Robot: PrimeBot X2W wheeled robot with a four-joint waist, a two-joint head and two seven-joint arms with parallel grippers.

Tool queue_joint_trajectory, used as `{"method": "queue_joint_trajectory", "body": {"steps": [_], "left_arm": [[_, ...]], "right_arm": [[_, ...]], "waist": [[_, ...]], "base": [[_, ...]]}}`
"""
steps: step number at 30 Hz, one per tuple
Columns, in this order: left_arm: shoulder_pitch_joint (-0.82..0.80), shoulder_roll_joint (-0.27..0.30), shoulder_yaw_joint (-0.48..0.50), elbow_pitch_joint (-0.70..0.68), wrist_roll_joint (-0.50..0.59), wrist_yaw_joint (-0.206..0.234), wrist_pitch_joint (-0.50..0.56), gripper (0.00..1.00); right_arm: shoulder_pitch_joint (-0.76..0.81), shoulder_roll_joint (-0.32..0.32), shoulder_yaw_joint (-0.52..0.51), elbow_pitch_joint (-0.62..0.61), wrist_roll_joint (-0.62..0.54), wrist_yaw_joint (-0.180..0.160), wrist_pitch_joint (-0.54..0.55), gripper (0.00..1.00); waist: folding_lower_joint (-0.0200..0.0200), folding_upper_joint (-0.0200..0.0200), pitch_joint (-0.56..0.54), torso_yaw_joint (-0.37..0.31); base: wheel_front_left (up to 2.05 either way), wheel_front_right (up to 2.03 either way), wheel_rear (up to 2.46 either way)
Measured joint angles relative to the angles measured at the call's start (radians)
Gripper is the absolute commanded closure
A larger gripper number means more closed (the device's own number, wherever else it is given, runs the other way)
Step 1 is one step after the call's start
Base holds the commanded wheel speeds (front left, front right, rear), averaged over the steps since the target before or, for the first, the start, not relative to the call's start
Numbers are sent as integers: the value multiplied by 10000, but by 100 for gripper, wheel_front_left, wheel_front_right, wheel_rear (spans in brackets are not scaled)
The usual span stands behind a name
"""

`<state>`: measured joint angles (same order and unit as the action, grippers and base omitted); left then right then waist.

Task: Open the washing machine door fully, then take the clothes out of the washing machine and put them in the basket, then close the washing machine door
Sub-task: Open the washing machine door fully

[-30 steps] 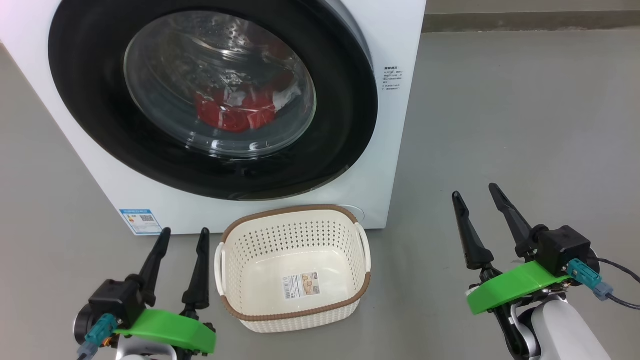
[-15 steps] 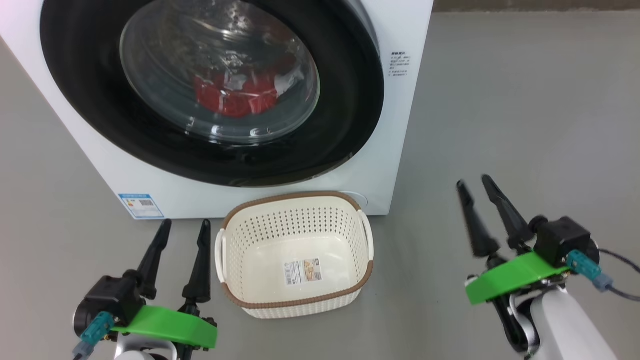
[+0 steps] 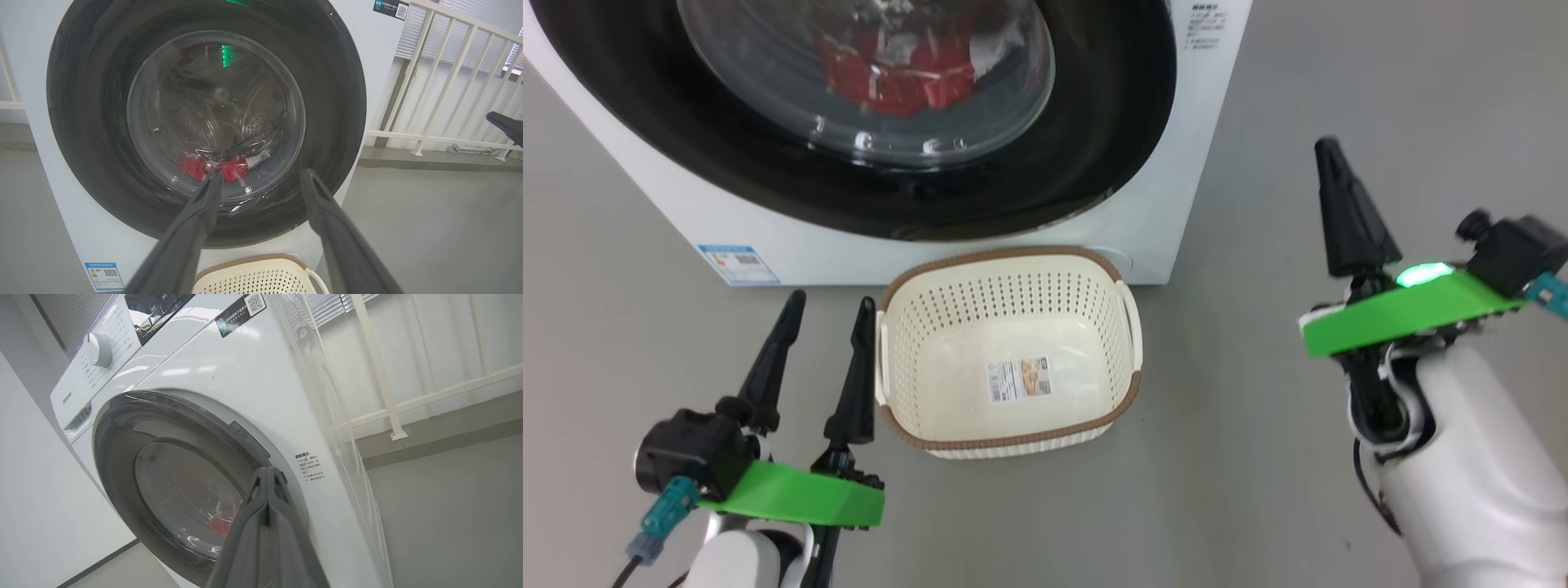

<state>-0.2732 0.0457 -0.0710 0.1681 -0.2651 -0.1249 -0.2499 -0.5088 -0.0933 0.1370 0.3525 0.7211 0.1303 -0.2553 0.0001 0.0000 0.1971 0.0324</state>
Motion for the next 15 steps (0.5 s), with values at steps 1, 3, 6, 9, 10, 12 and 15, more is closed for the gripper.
{"method": "queue_joint_trajectory", "body": {"steps": [1, 3, 6, 9, 10, 12, 15], "left_arm": [[-35, 8, -17, -50, 4, 0, -2, 0], [-118, 33, -71, -146, 23, 0, -31, 0], [-218, 31, -134, -328, 31, 0, -40, 0], [-355, 31, -209, -523, 84, 0, -42, 0], [-402, 33, -230, -589, 159, 0, -40, 0], [-465, 33, -263, -704, 205, 0, -40, 0], [-599, 31, -282, -897, 209, 0, -42, 0]], "right_arm": [[-196, -102, 65, 79, 360, -2, 0, 100], [-586, -314, 167, 253, 1007, -2, 29, 100], [-946, -441, 217, 332, 1820, -2, 242, 100], [-1483, -692, 347, 355, 2934, -2, 667, 100], [-1653, -782, 357, 355, 3283, -2, 807, 100], [-2003, -995, 380, 353, 3873, -2, 1118, 100], [-2482, -1231, 407, 332, 4796, -2, 1695, 100]], "waist": [[0, 0, 111, 18], [0, 0, 338, 57], [0, 0, 560, 108], [0, 0, 895, 203], [0, 0, 1007, 235], [0, 0, 1238, 305], [0, 0, 1580, 417]], "base": [[0, 0, 0], [0, 0, 0], [0, 0, 0], [0, 0, 0], [0, 0, 0], [0, 0, 0], [0, 0, 0]]}}
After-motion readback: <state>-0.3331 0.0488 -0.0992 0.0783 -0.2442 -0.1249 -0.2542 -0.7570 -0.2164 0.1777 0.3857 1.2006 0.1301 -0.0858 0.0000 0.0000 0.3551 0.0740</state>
